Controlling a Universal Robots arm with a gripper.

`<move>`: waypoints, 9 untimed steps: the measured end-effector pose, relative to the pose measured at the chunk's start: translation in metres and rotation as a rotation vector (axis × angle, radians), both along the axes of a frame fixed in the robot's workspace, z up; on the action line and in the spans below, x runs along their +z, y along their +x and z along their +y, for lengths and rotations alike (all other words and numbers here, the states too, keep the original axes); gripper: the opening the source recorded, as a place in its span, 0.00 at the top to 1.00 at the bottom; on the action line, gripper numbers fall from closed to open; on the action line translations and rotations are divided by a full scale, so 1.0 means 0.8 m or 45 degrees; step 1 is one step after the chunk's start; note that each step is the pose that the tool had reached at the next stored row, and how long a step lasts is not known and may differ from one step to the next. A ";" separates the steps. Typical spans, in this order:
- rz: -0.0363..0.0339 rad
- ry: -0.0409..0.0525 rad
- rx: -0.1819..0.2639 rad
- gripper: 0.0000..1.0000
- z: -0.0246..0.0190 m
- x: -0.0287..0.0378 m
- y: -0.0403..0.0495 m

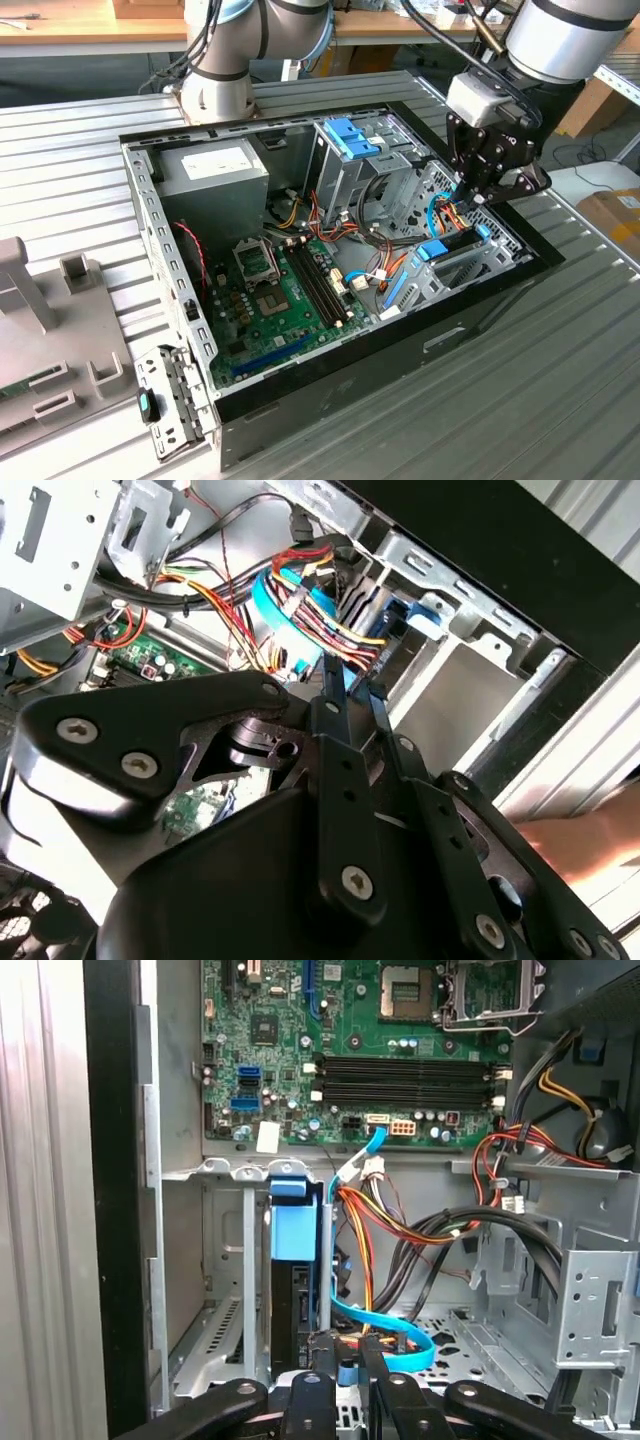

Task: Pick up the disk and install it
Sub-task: 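Insert the second disk wire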

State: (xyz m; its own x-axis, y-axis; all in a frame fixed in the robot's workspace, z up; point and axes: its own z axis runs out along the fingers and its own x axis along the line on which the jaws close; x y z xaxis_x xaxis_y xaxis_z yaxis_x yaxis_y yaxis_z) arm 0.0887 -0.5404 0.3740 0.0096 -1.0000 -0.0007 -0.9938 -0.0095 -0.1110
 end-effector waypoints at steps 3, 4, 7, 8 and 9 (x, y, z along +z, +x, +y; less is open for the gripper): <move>0.0036 -0.012 -0.001 0.76 0.0008 -0.0003 0.014; 0.0037 -0.013 -0.001 0.76 0.0008 -0.0002 0.014; 0.0037 -0.013 -0.001 0.76 0.0007 -0.0010 0.014; 0.0037 -0.013 -0.001 0.76 0.0007 -0.0015 0.014; 0.0037 -0.012 -0.001 0.76 0.0005 -0.0023 0.014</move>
